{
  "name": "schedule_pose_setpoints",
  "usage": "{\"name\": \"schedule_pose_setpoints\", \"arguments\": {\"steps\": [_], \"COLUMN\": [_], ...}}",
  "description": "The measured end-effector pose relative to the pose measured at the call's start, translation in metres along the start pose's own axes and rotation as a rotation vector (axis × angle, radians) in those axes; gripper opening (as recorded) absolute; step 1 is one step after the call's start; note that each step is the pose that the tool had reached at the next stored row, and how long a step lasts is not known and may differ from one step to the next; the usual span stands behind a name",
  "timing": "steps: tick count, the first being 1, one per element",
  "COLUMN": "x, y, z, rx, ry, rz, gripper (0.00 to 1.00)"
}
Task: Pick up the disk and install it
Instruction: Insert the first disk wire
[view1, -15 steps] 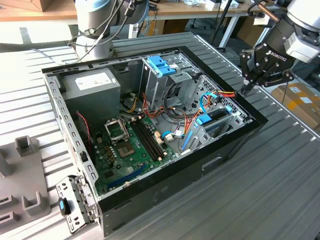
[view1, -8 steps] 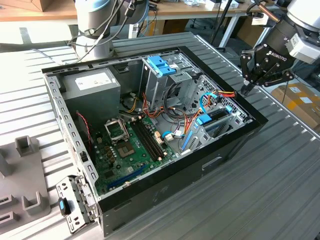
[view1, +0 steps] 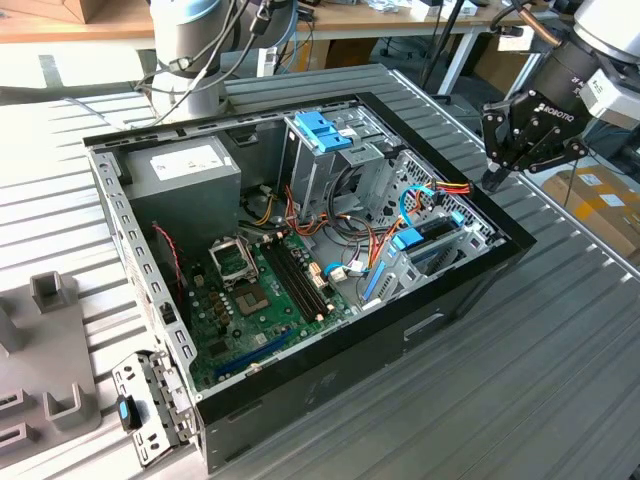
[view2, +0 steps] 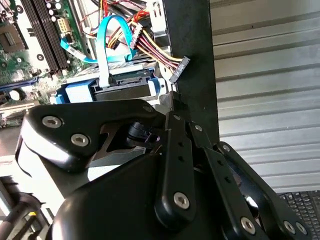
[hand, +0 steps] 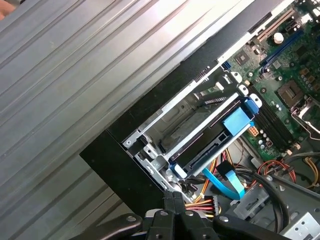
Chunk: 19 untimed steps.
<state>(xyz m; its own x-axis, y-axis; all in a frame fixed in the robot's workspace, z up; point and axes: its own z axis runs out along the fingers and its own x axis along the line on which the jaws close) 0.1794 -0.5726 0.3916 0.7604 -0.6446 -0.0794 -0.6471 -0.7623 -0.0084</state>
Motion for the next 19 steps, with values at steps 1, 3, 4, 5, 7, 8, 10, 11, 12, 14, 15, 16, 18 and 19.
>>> {"name": "schedule_pose_setpoints", "arguments": {"steps": [1, 3, 4, 5, 7, 8, 10, 11, 12, 14, 15, 16, 18, 19], "x": [0.0000, 0.0000, 0.0000, 0.0000, 0.0000, 0.0000, -0.0002, -0.0005, -0.0007, -0.0036, -0.0046, -0.0058, -0.0064, -0.0064], "y": [0.0000, 0.0000, 0.0000, 0.0000, 0.0000, 0.0000, -0.0004, -0.0011, -0.0019, -0.0062, -0.0075, -0.0089, -0.0097, -0.0099], "z": [0.0000, 0.0000, 0.0000, 0.0000, 0.0000, 0.0000, 0.0000, 0.0000, 0.0000, 0.0005, 0.0007, 0.0011, 0.0018, 0.0023], "rx": [-0.0009, -0.0025, -0.0032, -0.0042, -0.0054, -0.0057, -0.0060, -0.0061, -0.0061, -0.0060, -0.0059, -0.0058, -0.0047, -0.0035], "ry": [-0.0001, -0.0003, -0.0003, -0.0005, -0.0006, -0.0006, -0.0007, -0.0006, -0.0005, -0.0007, -0.0006, -0.0007, -0.0006, -0.0005], "rz": [-0.010, -0.031, -0.040, -0.052, -0.068, -0.072, -0.074, -0.074, -0.074, -0.074, -0.074, -0.072, -0.059, -0.045], "gripper": [0.11, 0.11, 0.11, 0.11, 0.11, 0.11, 0.11, 0.11, 0.11, 0.11, 0.11, 0.11, 0.11, 0.11]}}
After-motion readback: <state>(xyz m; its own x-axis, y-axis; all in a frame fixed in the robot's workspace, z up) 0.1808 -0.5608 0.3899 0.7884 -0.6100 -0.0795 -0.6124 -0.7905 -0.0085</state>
